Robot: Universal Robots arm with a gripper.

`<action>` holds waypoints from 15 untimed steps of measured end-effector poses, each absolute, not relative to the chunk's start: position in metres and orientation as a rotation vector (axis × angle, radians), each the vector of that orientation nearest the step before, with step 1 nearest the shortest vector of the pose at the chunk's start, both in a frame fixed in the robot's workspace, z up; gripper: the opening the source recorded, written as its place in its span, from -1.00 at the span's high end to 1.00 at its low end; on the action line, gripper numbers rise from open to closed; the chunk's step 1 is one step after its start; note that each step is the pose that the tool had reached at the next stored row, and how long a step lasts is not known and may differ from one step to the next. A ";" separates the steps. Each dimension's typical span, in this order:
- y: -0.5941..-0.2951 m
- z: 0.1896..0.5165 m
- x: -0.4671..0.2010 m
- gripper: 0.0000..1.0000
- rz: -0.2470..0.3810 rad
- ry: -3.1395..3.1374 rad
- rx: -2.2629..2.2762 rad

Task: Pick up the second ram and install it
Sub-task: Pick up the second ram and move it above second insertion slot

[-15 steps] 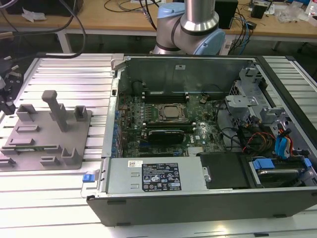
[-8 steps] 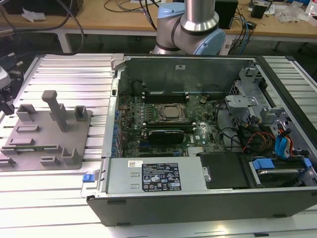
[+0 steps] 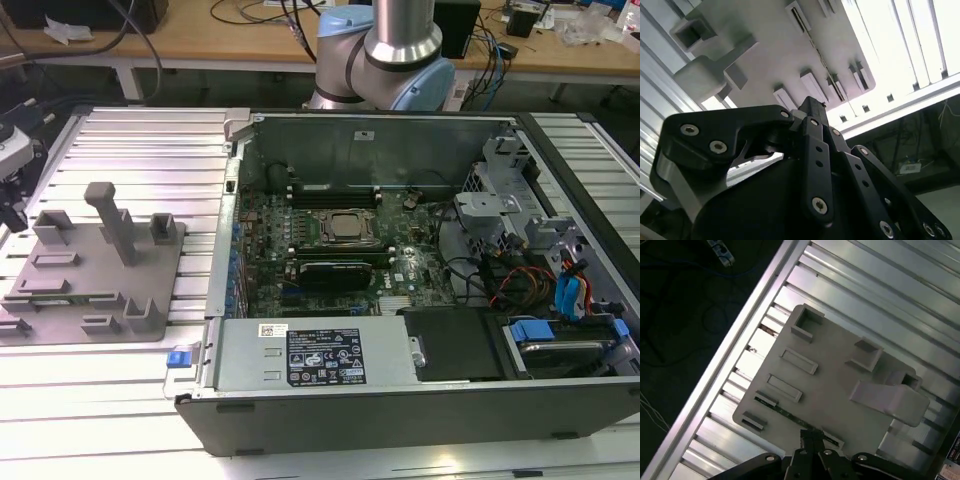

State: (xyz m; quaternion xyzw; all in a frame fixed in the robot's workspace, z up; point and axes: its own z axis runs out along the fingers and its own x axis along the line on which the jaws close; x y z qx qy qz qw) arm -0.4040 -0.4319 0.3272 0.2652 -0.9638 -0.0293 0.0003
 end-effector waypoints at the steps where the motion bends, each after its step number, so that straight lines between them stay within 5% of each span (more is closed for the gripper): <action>1: -0.432 0.327 -0.404 0.84 -0.092 -3.019 0.861; 15: -0.432 0.325 -0.404 0.84 -0.090 -2.789 1.416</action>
